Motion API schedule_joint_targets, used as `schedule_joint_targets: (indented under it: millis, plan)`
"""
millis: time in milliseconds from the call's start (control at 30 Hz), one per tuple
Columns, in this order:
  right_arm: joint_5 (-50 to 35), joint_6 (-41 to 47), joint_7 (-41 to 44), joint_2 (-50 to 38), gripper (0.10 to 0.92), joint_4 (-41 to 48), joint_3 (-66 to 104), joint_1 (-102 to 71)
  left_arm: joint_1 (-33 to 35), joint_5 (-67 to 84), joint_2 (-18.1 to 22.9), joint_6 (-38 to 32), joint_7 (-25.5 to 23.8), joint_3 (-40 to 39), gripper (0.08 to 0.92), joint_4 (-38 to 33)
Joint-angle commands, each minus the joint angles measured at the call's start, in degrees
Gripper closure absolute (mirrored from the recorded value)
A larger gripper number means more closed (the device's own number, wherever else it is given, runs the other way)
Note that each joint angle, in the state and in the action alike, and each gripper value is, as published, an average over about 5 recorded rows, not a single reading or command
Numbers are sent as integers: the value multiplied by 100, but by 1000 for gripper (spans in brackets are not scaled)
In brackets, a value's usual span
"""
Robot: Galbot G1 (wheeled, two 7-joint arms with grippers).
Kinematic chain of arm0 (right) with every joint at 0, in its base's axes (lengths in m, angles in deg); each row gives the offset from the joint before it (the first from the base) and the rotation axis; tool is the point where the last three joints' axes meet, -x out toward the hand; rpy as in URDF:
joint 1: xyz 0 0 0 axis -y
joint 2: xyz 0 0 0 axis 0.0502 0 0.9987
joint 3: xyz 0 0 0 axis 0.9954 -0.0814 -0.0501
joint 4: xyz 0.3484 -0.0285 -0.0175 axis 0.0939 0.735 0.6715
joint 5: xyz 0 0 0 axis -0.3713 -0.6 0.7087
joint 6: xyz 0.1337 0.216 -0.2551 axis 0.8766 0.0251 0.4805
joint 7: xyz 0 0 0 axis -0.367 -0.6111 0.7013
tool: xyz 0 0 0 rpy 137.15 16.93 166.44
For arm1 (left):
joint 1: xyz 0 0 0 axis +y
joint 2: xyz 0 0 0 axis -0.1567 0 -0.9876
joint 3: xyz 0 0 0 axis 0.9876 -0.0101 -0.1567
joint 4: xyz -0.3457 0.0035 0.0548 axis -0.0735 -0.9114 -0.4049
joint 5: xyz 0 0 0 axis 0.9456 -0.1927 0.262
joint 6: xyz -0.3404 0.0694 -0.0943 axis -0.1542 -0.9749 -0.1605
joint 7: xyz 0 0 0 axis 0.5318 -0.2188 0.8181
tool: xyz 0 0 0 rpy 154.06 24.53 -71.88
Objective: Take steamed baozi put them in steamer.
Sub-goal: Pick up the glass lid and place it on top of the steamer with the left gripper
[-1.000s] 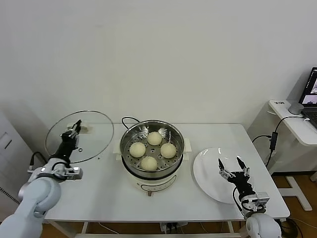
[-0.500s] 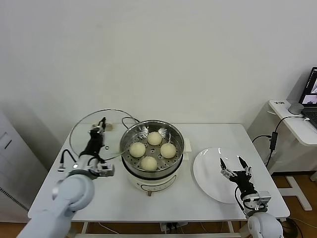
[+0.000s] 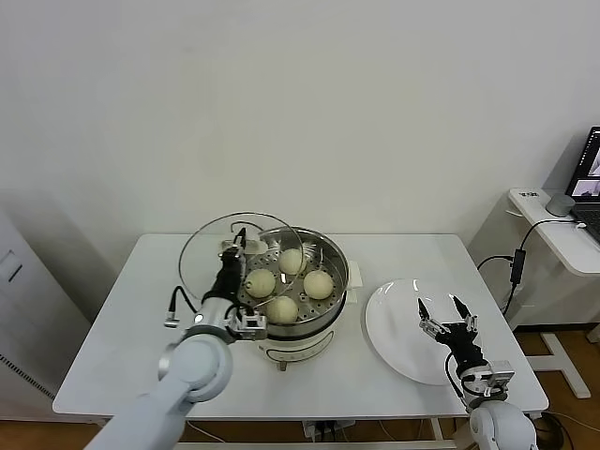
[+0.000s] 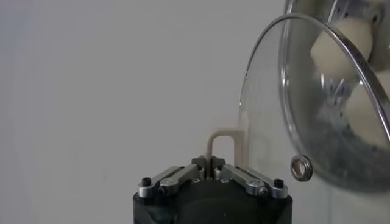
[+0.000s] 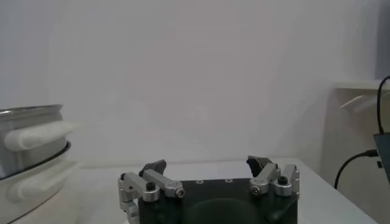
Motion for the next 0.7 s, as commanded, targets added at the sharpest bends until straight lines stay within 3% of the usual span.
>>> schedule_joint_targets:
  millis: [33,700]
  plan:
    - [-1,2,-2,2,203,21,2,19,-209,-328,510,142,-38,-517,894,472]
    - [12,-31,22,19,203,182,15,45,-360,-614,1003,143,-33,-709,894,898]
